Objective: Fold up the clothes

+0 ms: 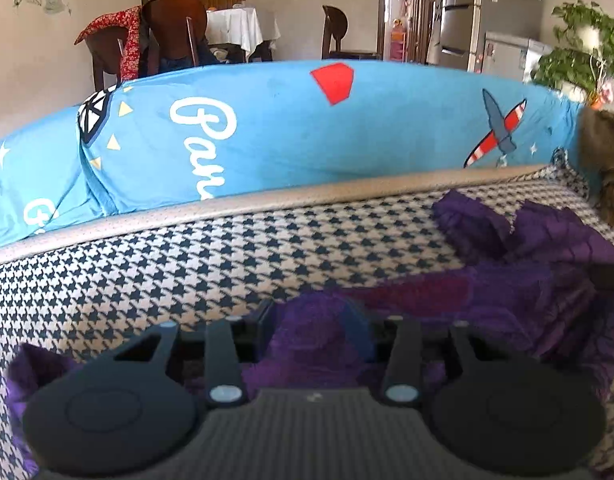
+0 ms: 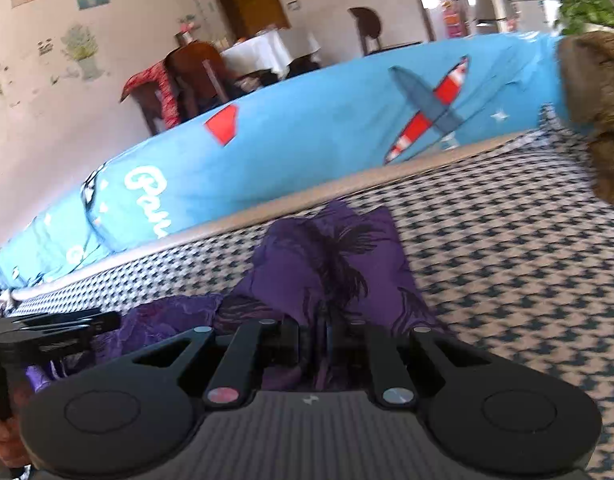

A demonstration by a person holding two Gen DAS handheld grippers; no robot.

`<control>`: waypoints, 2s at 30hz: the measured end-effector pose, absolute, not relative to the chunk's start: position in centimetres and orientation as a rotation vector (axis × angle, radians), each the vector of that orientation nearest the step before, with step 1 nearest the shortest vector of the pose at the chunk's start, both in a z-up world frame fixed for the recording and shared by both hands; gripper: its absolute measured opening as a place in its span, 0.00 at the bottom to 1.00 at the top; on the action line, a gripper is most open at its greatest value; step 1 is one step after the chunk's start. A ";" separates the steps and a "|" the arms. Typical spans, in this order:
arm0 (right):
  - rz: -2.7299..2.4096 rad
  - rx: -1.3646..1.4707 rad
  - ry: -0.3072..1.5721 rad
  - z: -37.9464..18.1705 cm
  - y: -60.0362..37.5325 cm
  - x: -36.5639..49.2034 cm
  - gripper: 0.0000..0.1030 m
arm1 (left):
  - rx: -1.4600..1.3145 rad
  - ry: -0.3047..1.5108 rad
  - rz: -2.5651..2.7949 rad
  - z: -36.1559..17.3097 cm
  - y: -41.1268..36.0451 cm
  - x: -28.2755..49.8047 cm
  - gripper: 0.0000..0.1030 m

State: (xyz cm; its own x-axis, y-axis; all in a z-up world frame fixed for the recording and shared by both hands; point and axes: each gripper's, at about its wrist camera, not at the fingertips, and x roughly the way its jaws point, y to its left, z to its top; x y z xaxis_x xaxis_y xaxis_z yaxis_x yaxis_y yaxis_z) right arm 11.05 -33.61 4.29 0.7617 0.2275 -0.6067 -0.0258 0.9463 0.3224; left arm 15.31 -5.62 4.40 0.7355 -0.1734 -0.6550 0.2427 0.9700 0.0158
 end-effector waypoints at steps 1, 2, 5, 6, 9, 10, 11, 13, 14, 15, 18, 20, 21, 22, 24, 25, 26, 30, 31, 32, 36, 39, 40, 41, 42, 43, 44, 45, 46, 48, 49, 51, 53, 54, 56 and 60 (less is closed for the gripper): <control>0.130 0.311 0.700 4.3 -34.1 10.9 0.12 | 0.103 0.706 -0.222 4.4 -5.7 15.3 0.46; 0.119 0.316 0.707 4.3 -34.7 10.7 0.12 | 0.100 0.708 -0.216 4.4 -5.8 15.4 0.49; 0.088 0.332 0.726 4.2 -36.2 10.1 0.11 | 0.085 0.733 -0.199 4.0 -5.9 15.9 0.55; 0.078 0.338 0.733 4.2 -36.8 9.9 0.11 | 0.086 0.741 -0.188 3.8 -6.0 16.1 0.57; 0.046 0.354 0.752 4.1 -38.3 9.3 0.12 | 0.081 0.753 -0.168 3.3 -6.1 16.5 0.61; 0.036 0.359 0.759 4.1 -38.9 9.1 0.13 | 0.077 0.755 -0.163 3.2 -6.2 16.6 0.63; 0.025 0.364 0.765 4.1 -39.4 8.9 0.14 | 0.073 0.755 -0.159 3.2 -6.3 16.7 0.67; 0.051 0.340 0.753 4.4 -39.6 8.5 0.19 | 0.066 0.750 -0.151 3.2 -6.4 16.9 0.73; 0.054 0.327 0.739 4.6 -39.6 8.1 0.24 | 0.064 0.745 -0.148 3.3 -6.5 16.9 0.75; 0.055 0.321 0.724 4.8 -39.7 7.9 0.33 | 0.063 0.740 -0.149 3.3 -6.6 17.0 0.75; 0.071 0.330 0.710 5.2 -40.0 7.6 0.34 | 0.054 0.735 -0.160 3.4 -7.0 17.2 0.78; 0.069 0.350 0.713 5.2 -40.3 7.4 0.35 | 0.050 0.734 -0.167 3.4 -7.3 17.4 0.81; 0.071 0.357 0.712 5.2 -40.3 7.3 0.35 | 0.049 0.735 -0.169 3.3 -7.4 17.5 0.82; 0.072 0.355 0.707 5.3 -40.3 7.2 0.35 | 0.051 0.736 -0.169 3.3 -7.6 17.6 0.84; 0.072 0.350 0.697 5.6 -40.3 7.0 0.36 | 0.054 0.739 -0.164 3.1 -7.9 17.8 0.87; 0.071 0.347 0.691 5.7 -40.3 6.9 0.36 | 0.054 0.741 -0.161 3.1 -8.0 18.0 0.89; 0.075 0.352 0.685 5.8 -40.4 6.8 0.36 | 0.050 0.743 -0.156 3.0 -8.1 18.1 0.90; 0.091 0.374 0.642 6.7 -40.6 6.3 0.37 | 0.008 0.760 -0.145 2.7 -8.0 18.9 0.93; 0.093 0.380 0.630 6.9 -40.7 6.3 0.37 | -0.003 0.765 -0.142 2.6 -8.0 19.2 0.95; 0.096 0.385 0.618 7.0 -40.7 6.2 0.37 | -0.010 0.769 -0.139 2.5 -8.0 19.4 0.96; 0.135 0.402 0.609 7.0 -40.0 6.9 0.38 | -0.022 0.784 -0.123 1.9 -8.4 20.1 1.00; 0.166 0.388 0.627 6.6 -38.6 8.4 0.42 | -0.021 0.793 -0.117 1.6 -8.7 20.3 1.00; 0.178 0.384 0.632 6.4 -38.1 9.0 0.45 | -0.020 0.794 -0.116 1.5 -8.8 20.4 1.00; 0.191 0.379 0.637 6.3 -37.6 9.6 0.47 | -0.018 0.798 -0.116 1.4 -8.8 20.5 1.00; 0.196 0.370 0.634 6.2 -37.0 9.9 0.51 | -0.017 0.804 -0.120 1.3 -8.9 20.5 1.00; 0.196 0.356 0.632 6.0 -36.5 10.3 0.56 | -0.016 0.810 -0.123 1.2 -9.0 20.6 1.00; 0.196 0.342 0.630 5.8 -36.0 10.7 0.57 | -0.011 0.818 -0.126 1.0 -9.1 20.6 1.00; 0.188 0.331 0.634 5.6 -35.6 11.0 0.59 | 0.000 0.827 -0.126 0.8 -9.3 20.6 1.00; 0.180 0.320 0.637 5.4 -35.1 11.3 0.61 | 0.010 0.837 -0.127 0.6 -9.5 20.6 1.00; 0.162 0.305 0.646 5.1 -34.4 11.9 0.61 | 0.030 0.853 -0.124 0.1 -9.9 20.6 1.00; 0.157 0.300 0.647 4.9 -34.2 12.1 0.61 | 0.039 0.860 -0.121 -0.1 -10.0 20.6 1.00; 0.142 0.284 0.652 4.4 -33.7 12.5 0.61 | 0.059 0.871 -0.116 -0.5 -10.3 20.4 1.00; 0.121 0.272 0.656 4.1 -33.4 12.9 0.61 | 0.084 0.874 -0.115 -0.7 -10.6 20.2 1.00; 0.109 0.268 0.658 3.9 -33.3 13.1 0.61 | 0.098 0.876 -0.114 -0.9 -10.7 20.1 1.00; 0.095 0.275 0.644 4.2 -33.5 13.1 0.61 | 0.117 0.880 -0.114 -1.1 -11.0 19.8 1.00; 0.099 0.276 0.636 4.2 -33.4 13.4 0.75 | 0.148 0.887 -0.116 -1.6 -11.4 19.4 0.99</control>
